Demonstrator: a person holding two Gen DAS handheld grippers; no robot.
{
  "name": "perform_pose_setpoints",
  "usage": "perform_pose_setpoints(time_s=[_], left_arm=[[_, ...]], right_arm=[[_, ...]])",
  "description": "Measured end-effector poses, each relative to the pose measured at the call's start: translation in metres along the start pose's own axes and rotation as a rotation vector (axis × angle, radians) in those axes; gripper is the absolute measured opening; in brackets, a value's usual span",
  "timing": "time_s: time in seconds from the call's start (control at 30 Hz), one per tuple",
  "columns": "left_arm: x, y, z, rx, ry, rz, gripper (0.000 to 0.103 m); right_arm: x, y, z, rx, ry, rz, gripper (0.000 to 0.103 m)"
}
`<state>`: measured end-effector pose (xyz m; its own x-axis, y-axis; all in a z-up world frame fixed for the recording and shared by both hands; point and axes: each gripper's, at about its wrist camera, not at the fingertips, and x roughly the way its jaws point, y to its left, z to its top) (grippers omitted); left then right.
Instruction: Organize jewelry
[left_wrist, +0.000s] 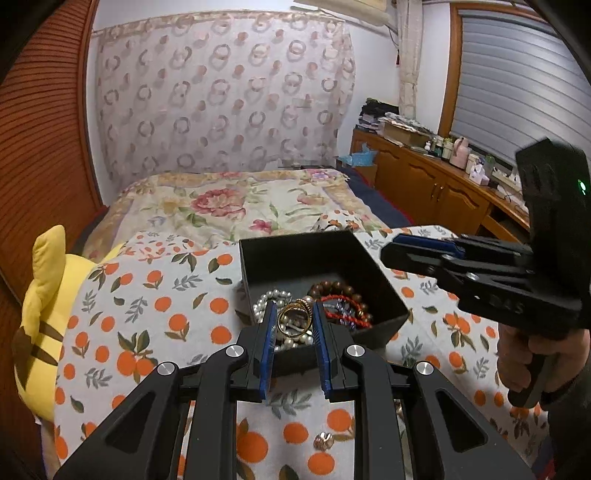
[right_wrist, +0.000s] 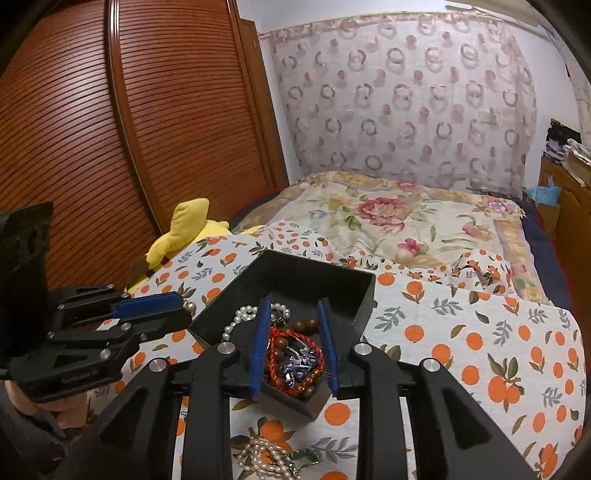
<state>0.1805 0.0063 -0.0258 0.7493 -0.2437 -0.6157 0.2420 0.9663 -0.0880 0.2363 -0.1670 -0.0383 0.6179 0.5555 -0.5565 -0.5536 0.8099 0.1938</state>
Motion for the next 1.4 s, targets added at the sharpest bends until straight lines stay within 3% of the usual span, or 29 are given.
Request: perform_pose_setpoints(time_s=[0.5, 0.6, 0.7, 0.83, 0.97, 1.13, 1.3, 1.4], left_arm=[[0.046, -0.014, 0.02, 0.03, 0.059, 0.012, 0.019], [0.047, -0.014, 0.018, 0.028, 0.058, 0.011, 0.036], [0.042, -0.016, 0.012, 0.031, 0.056, 0.011, 0.038], [0.026, -0.017, -0.004, 0.046, 0.046, 0.007, 0.049], [0.009, -0.016, -0.023, 0.059, 0.045, 0.009, 0.056], [-0.005, -0.012, -0.045, 0.055, 0.057, 0.002, 0.059], [-0.016, -0.006, -0.061, 0.048, 0.068, 0.01, 0.067], [-0.021, -0.004, -0.068, 0.048, 0.075, 0.018, 0.072]], right_arm=[[-0.036, -0.018, -0.026, 0.049, -0.02, -0.03, 0.028], [-0.045, -0.019, -0.034, 0.043, -0.023, -0.031, 0.028], [-0.055, -0.017, -0.042, 0.037, -0.022, -0.038, 0.028], [-0.067, -0.009, -0.056, 0.019, -0.017, -0.045, 0.029], [-0.074, 0.001, -0.073, 0.002, 0.01, -0.042, 0.035], [-0.074, 0.014, -0.09, -0.015, 0.055, -0.041, 0.036], [-0.072, 0.028, -0.108, -0.038, 0.096, -0.041, 0.048], [-0.07, 0.036, -0.117, -0.045, 0.12, -0.026, 0.062]])
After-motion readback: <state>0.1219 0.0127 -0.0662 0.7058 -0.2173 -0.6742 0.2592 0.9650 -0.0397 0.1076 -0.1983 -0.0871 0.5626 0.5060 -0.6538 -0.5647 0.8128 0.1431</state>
